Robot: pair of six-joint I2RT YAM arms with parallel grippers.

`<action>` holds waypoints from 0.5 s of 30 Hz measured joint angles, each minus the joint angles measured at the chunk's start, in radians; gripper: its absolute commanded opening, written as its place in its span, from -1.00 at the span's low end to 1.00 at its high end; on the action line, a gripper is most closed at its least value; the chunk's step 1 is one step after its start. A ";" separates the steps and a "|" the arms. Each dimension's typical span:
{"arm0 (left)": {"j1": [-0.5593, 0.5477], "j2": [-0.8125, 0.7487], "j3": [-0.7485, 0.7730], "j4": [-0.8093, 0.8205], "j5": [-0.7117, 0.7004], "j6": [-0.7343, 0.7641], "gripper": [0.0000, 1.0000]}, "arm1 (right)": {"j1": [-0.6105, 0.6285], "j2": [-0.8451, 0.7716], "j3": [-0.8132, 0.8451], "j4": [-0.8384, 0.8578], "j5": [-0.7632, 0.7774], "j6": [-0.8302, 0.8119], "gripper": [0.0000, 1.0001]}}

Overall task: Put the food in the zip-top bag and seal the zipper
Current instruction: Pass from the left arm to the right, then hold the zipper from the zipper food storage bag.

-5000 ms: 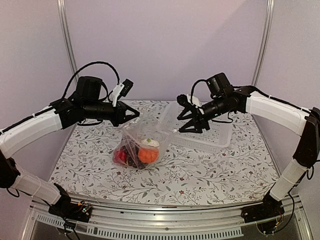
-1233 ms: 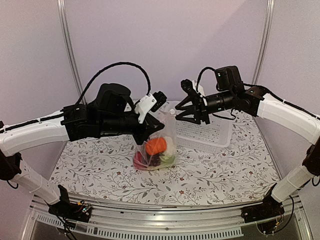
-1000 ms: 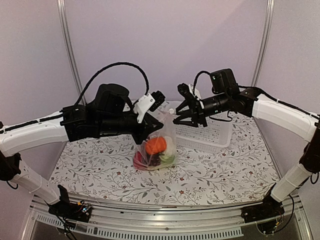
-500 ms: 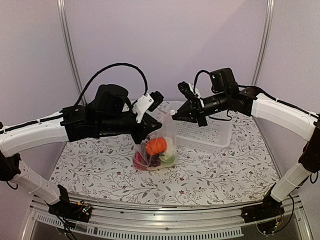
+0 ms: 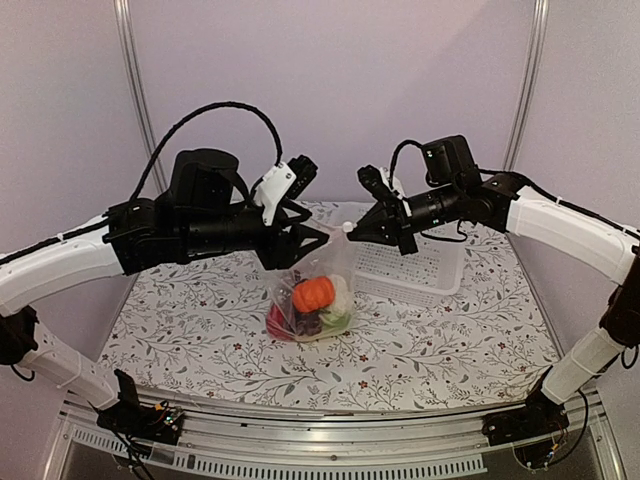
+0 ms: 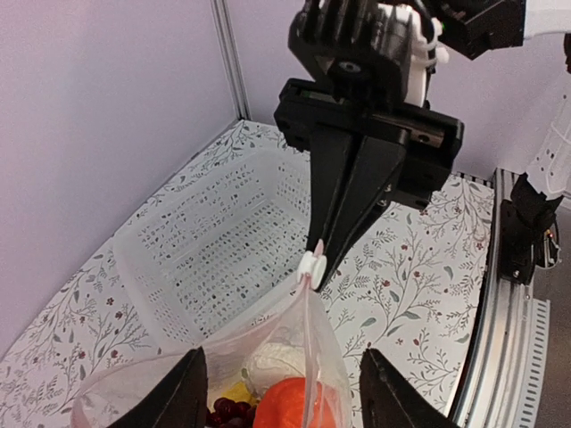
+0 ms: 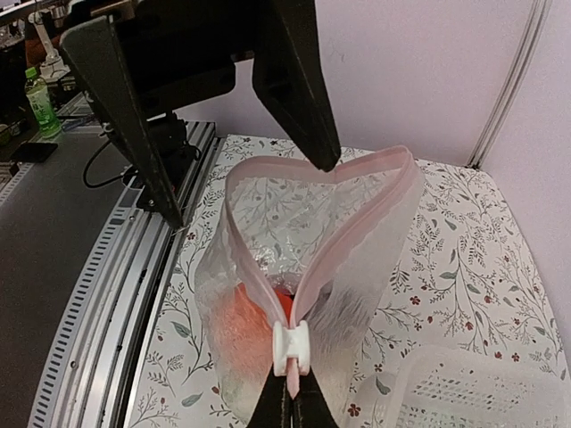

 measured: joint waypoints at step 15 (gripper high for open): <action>0.018 0.149 0.161 -0.037 0.179 0.080 0.00 | 0.016 -0.066 -0.001 -0.126 0.005 -0.095 -1.00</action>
